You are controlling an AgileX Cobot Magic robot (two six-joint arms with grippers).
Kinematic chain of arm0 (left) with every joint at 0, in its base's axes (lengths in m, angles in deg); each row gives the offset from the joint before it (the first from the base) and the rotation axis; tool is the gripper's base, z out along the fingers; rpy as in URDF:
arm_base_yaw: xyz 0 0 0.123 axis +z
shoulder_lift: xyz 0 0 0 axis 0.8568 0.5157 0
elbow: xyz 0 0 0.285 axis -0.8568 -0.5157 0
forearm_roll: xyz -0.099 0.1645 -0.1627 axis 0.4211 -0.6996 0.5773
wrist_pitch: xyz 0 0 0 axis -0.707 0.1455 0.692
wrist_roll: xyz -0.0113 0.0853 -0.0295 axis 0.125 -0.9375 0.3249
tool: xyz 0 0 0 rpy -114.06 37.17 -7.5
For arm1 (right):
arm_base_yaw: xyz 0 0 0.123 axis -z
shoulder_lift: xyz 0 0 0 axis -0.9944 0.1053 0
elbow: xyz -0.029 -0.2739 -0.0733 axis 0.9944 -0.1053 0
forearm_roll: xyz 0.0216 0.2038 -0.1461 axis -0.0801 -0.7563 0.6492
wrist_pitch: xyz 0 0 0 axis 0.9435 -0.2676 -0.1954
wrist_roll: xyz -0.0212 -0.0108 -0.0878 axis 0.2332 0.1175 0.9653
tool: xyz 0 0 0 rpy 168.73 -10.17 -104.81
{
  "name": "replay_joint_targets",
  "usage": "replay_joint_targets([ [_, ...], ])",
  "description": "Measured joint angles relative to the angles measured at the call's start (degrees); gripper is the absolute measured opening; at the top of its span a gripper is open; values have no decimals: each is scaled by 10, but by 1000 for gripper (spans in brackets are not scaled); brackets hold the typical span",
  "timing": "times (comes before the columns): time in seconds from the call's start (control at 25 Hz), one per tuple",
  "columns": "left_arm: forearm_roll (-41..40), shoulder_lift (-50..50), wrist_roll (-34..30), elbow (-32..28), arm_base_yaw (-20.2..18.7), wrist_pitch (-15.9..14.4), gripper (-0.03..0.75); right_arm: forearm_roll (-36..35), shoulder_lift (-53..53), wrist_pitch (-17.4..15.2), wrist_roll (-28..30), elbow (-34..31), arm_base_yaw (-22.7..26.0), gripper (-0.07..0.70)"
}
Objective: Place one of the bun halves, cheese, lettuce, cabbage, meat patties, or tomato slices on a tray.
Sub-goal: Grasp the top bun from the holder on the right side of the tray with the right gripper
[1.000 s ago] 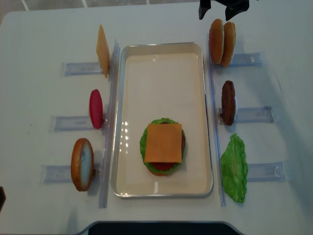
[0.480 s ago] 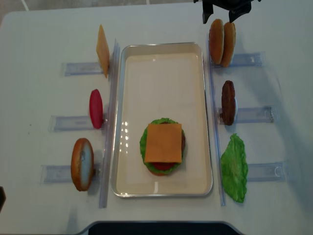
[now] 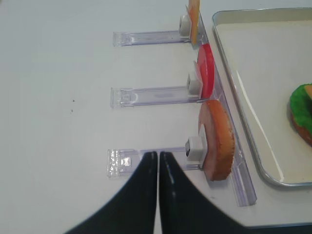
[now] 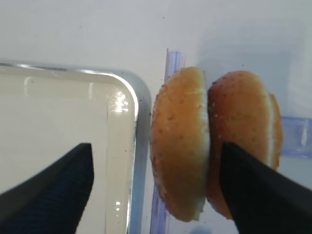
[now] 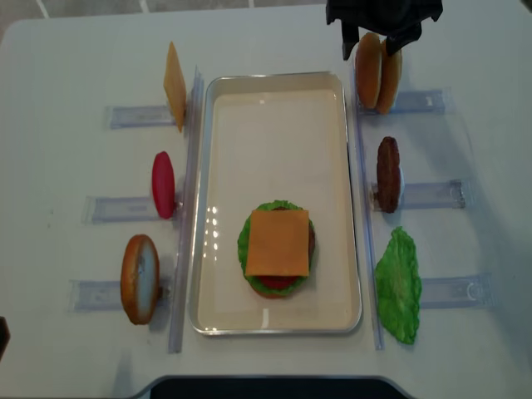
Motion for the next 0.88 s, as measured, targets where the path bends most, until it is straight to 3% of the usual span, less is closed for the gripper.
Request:
replay_joint_targets([
  [0.32, 0, 0, 0, 0, 0, 0, -1, -9, 4, 0, -4, 0, 0, 526],
  [0.48, 0, 0, 0, 0, 0, 0, -1, -6, 5, 0, -5, 0, 0, 431],
  [0.68, 0, 0, 0, 0, 0, 0, -1, -2, 5, 1, -6, 0, 0, 226],
  [0.88, 0, 0, 0, 0, 0, 0, -1, -2, 5, 1, -6, 0, 0, 223],
])
